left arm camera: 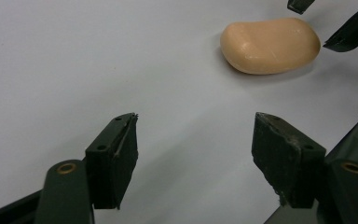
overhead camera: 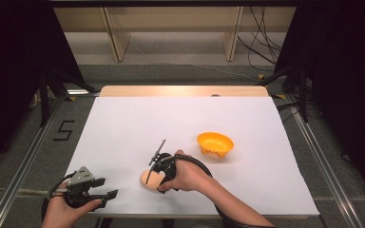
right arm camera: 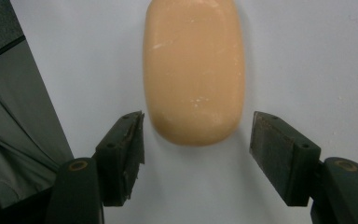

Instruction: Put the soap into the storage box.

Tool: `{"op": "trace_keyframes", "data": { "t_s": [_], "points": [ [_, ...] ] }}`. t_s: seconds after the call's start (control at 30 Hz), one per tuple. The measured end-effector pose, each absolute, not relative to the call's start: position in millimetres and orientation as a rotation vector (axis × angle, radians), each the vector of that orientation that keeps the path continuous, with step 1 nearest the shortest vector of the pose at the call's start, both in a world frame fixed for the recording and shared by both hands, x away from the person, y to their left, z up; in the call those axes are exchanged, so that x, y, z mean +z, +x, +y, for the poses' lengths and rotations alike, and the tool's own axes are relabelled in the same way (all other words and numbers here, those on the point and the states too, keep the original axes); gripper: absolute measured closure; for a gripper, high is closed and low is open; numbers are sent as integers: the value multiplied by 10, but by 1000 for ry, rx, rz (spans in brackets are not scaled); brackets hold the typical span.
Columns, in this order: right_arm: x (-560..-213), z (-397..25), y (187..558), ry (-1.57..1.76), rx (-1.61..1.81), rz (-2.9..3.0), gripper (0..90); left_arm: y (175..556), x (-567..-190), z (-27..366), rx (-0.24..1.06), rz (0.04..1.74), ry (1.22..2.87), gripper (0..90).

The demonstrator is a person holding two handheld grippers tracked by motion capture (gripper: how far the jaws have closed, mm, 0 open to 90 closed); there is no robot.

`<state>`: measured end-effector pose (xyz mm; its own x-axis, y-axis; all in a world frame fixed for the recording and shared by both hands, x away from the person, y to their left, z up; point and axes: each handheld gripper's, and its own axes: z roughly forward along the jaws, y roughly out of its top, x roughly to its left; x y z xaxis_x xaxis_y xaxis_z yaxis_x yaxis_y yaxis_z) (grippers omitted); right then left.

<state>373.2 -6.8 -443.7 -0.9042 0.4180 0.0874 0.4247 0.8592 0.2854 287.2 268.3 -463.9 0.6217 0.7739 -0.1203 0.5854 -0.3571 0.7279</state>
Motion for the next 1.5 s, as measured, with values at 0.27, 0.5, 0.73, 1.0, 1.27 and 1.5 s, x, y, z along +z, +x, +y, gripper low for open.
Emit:
{"op": "trace_keyframes", "data": {
  "t_s": [0.27, 0.5, 0.73, 1.0, 1.27, 1.5],
  "points": [
    [-4468, 31, 3771, -667, -426, -2998, 340, 2866, -4637, 2680, 309, 1070, 2073, 312],
    [-4504, 107, 3819, -674, -403, -2999, 322, 2865, -4641, 2676, 303, 1077, 2067, 311],
    [-4555, 209, 3897, -643, -385, -3010, 317, 2864, -4640, 2680, 303, 1076, 2068, 311],
    [-4613, 318, 3901, -624, -352, -3009, 317, 2883, -4639, 2698, 330, 1051, 2082, 311],
    [-4629, 377, 3912, -651, -331, -2998, 323, 2874, -4638, 2690, 322, 1062, 2076, 311],
    [-4620, 420, 3916, -655, -310, -3002, 329, 2871, -4635, 2692, 312, 1057, 2080, 311]
  ]
}}
